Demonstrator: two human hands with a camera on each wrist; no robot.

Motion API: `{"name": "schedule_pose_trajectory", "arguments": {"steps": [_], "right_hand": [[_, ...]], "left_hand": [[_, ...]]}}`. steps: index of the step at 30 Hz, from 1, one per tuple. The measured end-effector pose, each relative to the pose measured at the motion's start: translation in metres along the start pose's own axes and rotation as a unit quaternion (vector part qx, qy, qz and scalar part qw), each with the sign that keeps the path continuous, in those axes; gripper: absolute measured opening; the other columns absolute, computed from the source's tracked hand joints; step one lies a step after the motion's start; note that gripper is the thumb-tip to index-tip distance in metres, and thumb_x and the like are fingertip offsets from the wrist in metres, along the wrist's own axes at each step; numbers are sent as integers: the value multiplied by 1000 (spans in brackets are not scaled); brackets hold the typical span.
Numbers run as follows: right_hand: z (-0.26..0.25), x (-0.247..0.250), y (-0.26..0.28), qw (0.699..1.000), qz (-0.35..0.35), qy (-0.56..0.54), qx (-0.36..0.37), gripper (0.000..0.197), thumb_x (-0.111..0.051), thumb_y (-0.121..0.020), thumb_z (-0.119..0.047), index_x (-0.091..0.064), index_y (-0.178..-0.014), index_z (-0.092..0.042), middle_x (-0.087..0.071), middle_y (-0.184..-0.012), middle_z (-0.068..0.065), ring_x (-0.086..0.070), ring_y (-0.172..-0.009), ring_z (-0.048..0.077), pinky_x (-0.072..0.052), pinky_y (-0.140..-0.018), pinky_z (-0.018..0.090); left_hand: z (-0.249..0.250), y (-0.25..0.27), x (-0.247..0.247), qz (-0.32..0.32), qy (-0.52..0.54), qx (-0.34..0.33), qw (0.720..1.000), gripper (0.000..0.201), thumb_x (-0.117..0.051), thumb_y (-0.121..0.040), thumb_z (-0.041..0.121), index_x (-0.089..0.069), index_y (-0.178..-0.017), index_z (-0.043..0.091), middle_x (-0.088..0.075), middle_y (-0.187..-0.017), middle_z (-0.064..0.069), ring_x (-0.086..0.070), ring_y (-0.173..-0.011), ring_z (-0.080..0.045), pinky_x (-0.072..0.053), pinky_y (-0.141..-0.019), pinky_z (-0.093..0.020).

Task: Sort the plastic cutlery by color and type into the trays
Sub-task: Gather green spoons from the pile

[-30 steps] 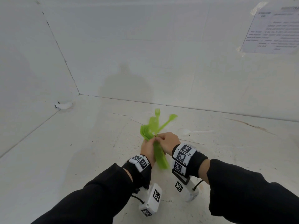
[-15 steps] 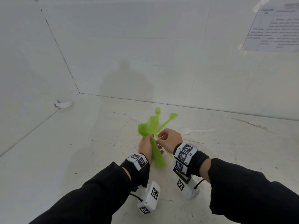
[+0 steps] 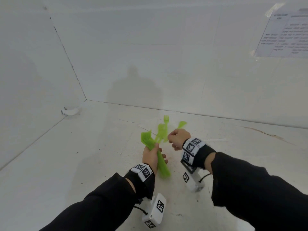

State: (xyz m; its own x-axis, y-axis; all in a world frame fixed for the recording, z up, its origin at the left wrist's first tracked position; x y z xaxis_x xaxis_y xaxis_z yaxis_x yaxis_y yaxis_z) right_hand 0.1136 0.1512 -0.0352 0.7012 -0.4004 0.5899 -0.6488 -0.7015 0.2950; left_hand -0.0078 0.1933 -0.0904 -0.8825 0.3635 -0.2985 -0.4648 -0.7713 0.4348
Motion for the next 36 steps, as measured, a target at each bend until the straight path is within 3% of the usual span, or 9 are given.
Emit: {"name": "schedule_pose_trajectory", "arguments": {"steps": [6, 12, 19, 22, 24, 26, 30, 33, 36], "right_hand": [[-30, 16, -54, 984, 60, 165, 29, 28, -50, -94, -19, -61, -116, -6, -61, -124, 10, -53, -119, 27, -42, -96, 29], [-30, -9, -70, 954, -21, 299, 19, 34, -61, -89, -23, -62, -115, -1, -62, -121, 12, -60, -112, 24, -48, -88, 29], [-29, 7, -74, 980, 31, 195, -18, 44, -57, -90, -26, -52, -127, -3, -50, -134, 15, -49, -123, 30, -41, -98, 35], [-15, 13, -72, 980, 21, 191, -46, 25, -59, -84, -32, -68, -88, -9, -67, -103, 13, -64, -93, 27, -47, -79, 29], [0, 14, -73, 983, 11, 174, -49, 21, -60, -84, -24, -58, -67, -12, -66, -105, 16, -64, -95, 27, -45, -71, 25], [8, 16, -65, 987, 10, 147, -58, 13, -65, -84, -20, -58, -79, -11, -58, -121, 17, -58, -111, 31, -47, -78, 28], [11, 18, -66, 980, 14, 189, -60, 41, -57, -91, -25, -53, -127, -6, -53, -132, 12, -53, -118, 29, -41, -83, 27], [2, 15, -67, 965, -13, 259, -46, 41, -52, -94, -29, -51, -130, -10, -51, -133, 12, -51, -121, 26, -43, -93, 31], [-8, 7, -66, 944, -55, 325, -14, 22, -54, -93, -19, -65, -105, -3, -61, -110, 16, -59, -108, 25, -46, -66, 21]], "left_hand": [[3, 0, 6, 3, 14, 24, 1000, 10, -46, -97, 14, -46, -88, 11, -46, -77, -9, -47, -55, -22, -47, -45, -28], [4, -4, 12, 10, 26, 52, 998, 8, -49, -96, 12, -46, -88, 9, -47, -75, -9, -48, -52, -22, -46, -44, -28], [2, -5, 16, 20, 31, 54, 998, 9, -49, -95, 12, -46, -87, 10, -48, -75, -10, -47, -51, -22, -46, -45, -28], [1, -1, 15, 17, 38, 54, 998, 9, -49, -95, 11, -46, -87, 10, -47, -74, -9, -46, -51, -22, -46, -44, -27], [0, 1, 14, 14, 41, 52, 998, 9, -48, -95, 11, -46, -87, 10, -47, -73, -9, -46, -51, -21, -46, -45, -27], [-1, 5, 13, 8, 41, 54, 998, 8, -49, -95, 11, -46, -87, 10, -47, -73, -9, -46, -51, -21, -45, -45, -27], [-3, 8, 10, 1, 43, 61, 997, 9, -49, -95, 11, -46, -87, 10, -47, -73, -9, -47, -50, -21, -45, -44, -27], [-4, 8, 10, -5, 45, 65, 997, 9, -49, -95, 11, -46, -87, 10, -47, -72, -9, -47, -48, -21, -45, -44, -26], [-4, 6, 13, -3, 43, 65, 997, 8, -49, -95, 10, -46, -87, 9, -47, -72, -9, -47, -48, -21, -45, -45, -26]]}}
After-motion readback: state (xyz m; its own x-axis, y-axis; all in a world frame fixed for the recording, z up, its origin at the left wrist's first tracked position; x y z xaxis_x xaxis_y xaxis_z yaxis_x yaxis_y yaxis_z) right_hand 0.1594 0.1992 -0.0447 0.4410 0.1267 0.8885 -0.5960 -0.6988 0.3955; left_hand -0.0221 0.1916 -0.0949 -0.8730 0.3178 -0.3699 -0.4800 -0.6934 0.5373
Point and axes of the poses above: each hand's wrist, its own y-axis away from the middle knuckle, its own x-axis out of the back of the hand, z = x × y, the point moved 5 cm from there along -y, towards the middle knuckle
